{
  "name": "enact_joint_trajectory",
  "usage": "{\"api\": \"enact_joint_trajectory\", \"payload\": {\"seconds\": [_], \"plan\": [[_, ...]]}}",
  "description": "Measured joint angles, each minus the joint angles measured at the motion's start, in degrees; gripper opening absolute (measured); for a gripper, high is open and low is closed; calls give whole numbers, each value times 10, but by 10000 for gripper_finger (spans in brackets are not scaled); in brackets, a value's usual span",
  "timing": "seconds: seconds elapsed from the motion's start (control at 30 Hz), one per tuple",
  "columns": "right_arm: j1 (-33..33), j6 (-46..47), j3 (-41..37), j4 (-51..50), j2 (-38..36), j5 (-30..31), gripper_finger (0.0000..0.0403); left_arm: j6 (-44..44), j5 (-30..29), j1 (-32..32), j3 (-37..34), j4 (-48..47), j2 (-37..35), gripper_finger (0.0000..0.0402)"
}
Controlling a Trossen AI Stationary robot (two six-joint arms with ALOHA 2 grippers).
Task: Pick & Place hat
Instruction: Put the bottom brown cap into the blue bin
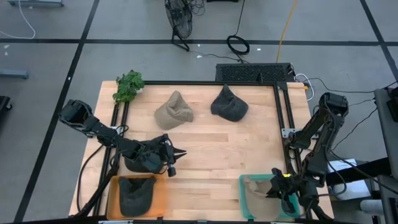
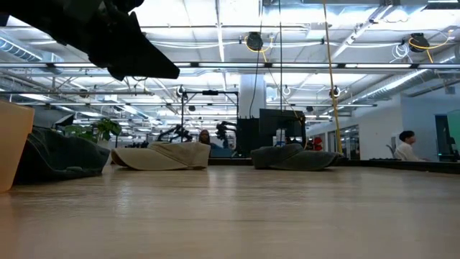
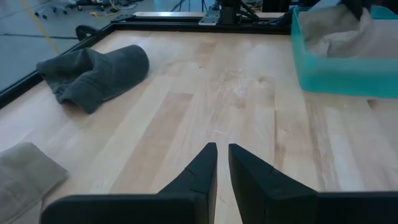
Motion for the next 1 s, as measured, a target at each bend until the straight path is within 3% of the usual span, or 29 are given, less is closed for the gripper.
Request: {"api": "enact_joint_trajectory", "payload": {"seconds": [0.5, 1.0], "plan": [[0, 12, -15, 14, -31, 3, 2, -15, 0, 0, 0, 0, 0, 51], [-1, 32, -15, 36, -31, 12, 114, -16, 0, 0, 0, 0, 0, 51]]}}
